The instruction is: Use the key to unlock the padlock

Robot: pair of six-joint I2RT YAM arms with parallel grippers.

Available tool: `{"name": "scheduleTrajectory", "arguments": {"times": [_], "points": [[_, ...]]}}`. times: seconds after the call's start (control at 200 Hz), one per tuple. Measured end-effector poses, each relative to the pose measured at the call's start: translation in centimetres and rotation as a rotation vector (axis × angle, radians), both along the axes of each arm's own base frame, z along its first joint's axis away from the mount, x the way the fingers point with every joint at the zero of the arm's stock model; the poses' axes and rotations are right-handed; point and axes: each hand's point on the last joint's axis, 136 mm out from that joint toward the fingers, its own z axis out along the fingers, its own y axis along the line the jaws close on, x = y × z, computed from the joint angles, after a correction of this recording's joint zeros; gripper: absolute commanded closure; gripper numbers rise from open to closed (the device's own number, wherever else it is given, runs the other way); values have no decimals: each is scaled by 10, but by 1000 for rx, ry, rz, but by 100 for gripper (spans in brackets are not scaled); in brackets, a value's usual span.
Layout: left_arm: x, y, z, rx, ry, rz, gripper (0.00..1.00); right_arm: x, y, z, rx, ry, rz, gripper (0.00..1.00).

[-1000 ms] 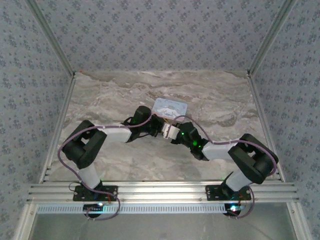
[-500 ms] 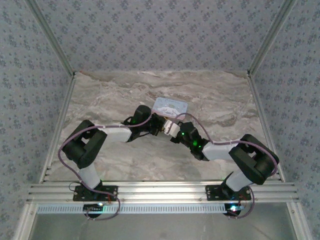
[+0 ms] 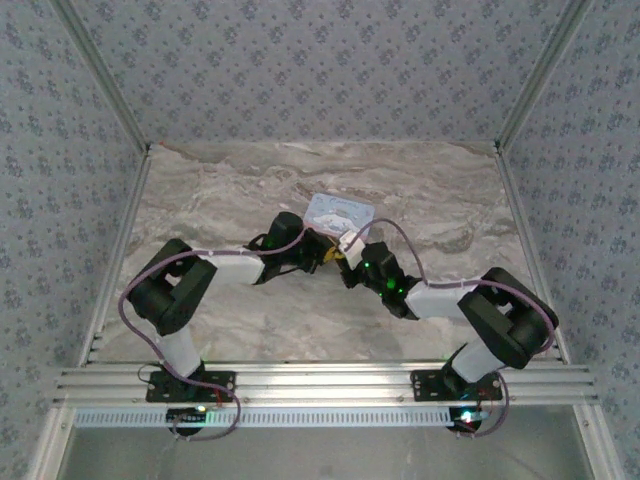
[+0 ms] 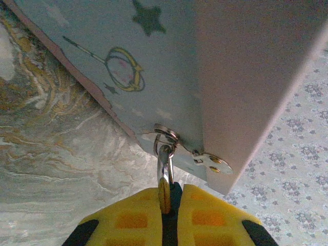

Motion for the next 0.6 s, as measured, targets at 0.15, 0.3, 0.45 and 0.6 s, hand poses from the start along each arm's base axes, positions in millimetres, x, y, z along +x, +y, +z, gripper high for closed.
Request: {"name": "scheduleTrajectory", "arguments": {"times": [0.15, 0.3, 0.45, 0.6], "points": [[0, 2, -2, 22, -18, -9, 81, -2, 3, -4, 110, 105, -4, 100], [-2, 4, -7, 60, -43, -37, 67, 0, 1, -15, 200, 215, -37, 100], [-2, 9, -3, 95, -75, -46, 51, 5, -2, -20, 285, 287, -65, 100], [0, 21, 9, 129, -116, -46, 42, 9, -3, -22, 369, 345, -77, 100]]}}
